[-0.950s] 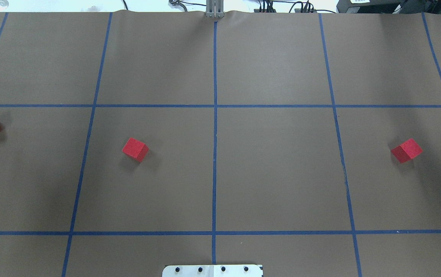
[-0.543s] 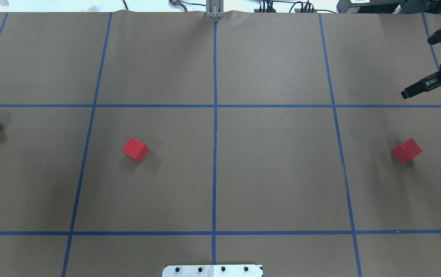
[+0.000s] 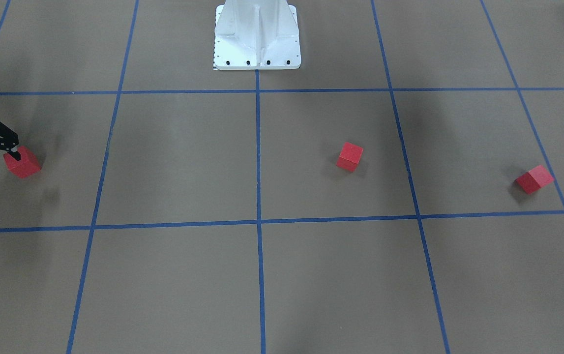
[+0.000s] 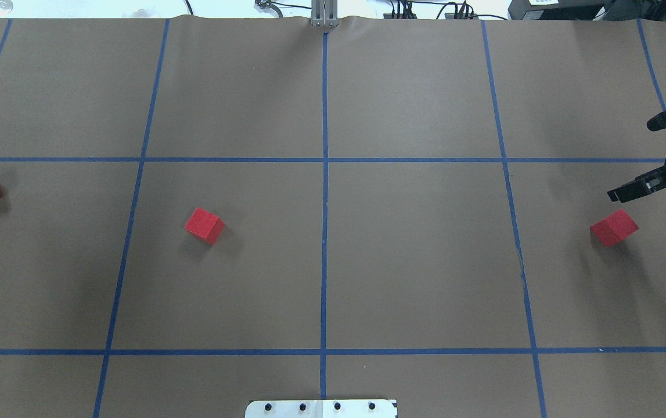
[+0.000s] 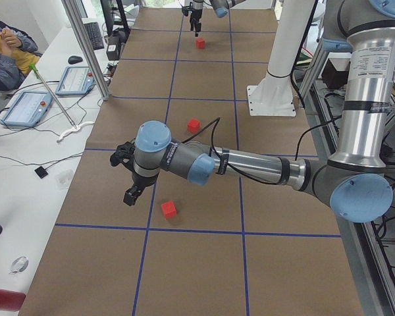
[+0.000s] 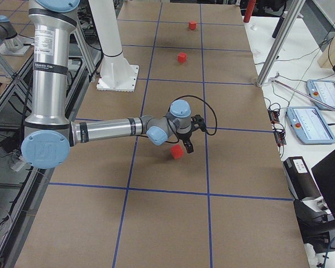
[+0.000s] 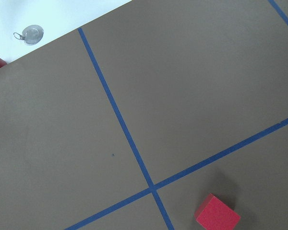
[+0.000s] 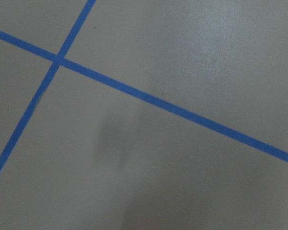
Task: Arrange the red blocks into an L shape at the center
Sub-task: 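Lower the right gripper onto the red cube nearest it and close, then carry the red cube with the right gripper toward the table center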
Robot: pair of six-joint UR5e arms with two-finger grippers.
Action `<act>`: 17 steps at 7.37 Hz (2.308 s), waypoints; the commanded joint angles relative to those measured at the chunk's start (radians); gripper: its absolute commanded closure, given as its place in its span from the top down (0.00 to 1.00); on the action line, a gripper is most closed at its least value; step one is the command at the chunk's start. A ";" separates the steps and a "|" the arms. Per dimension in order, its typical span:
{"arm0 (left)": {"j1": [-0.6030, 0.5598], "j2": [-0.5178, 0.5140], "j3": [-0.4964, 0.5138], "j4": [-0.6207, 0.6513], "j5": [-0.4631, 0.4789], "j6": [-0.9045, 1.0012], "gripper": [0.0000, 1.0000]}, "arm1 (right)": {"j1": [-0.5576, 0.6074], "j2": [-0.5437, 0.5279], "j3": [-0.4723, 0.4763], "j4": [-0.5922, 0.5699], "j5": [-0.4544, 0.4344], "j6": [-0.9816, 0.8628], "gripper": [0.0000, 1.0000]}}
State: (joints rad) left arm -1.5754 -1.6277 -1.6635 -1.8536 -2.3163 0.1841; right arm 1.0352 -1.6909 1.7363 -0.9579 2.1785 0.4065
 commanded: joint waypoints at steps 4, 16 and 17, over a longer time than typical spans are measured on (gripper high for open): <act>0.000 0.000 -0.004 -0.002 0.000 0.000 1.00 | -0.080 -0.029 -0.049 0.074 -0.036 0.083 0.99; 0.000 0.009 -0.002 -0.009 0.000 0.000 1.00 | -0.171 0.386 0.078 -0.357 -0.043 0.443 0.00; 0.000 0.009 0.001 -0.009 0.000 0.000 1.00 | -0.254 0.466 0.078 -0.395 -0.098 0.585 0.00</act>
State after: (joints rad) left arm -1.5754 -1.6185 -1.6653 -1.8620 -2.3164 0.1841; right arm 0.8723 -1.3271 1.8141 -1.3022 2.1307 0.8204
